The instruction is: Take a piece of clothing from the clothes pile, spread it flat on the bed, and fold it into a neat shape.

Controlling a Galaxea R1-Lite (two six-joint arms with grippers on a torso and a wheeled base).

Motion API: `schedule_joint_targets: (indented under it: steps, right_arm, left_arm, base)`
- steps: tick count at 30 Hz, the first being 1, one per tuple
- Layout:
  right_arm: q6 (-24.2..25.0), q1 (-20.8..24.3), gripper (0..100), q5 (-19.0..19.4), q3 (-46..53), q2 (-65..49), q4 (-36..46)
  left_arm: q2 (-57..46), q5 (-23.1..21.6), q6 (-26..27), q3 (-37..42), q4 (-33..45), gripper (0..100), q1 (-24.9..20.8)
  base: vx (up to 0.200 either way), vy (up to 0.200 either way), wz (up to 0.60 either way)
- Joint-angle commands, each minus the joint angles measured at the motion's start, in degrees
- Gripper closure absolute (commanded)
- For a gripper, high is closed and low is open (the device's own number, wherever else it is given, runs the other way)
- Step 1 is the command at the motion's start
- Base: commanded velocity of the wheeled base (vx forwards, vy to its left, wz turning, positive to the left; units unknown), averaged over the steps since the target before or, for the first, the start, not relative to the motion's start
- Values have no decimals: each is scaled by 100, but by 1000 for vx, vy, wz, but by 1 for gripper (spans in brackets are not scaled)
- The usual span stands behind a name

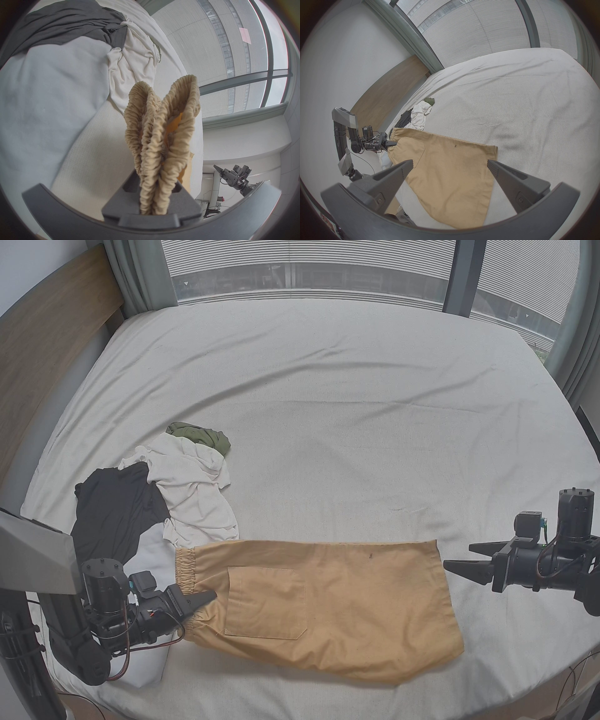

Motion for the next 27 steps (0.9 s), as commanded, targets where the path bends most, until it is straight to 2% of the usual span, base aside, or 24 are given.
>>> schedule_joint_targets:
  steps: [1, 10, 14, 27]
  right_arm:
    - [-1, 2, 0, 3, -2, -1, 0]
    - [-1, 11, 0, 3, -2, -1, 0]
    - [-1, 11, 0, 3, -10, -1, 0]
    - [-1, 2, 0, 12, -10, 8, 0]
  left_arm:
    - [-194, -39, -7, 85, -5, 100, 132]
    - [-211, -48, 1, 147, -5, 100, 88]
    - [-194, -48, 142, 129, -5, 100, -202]
    - [-352, 14, 116, -178, -5, 100, -1107]
  base:
    - [0, 0, 0]
    - [0, 0, 0]
    - [0, 0, 0]
    - [0, 0, 0]
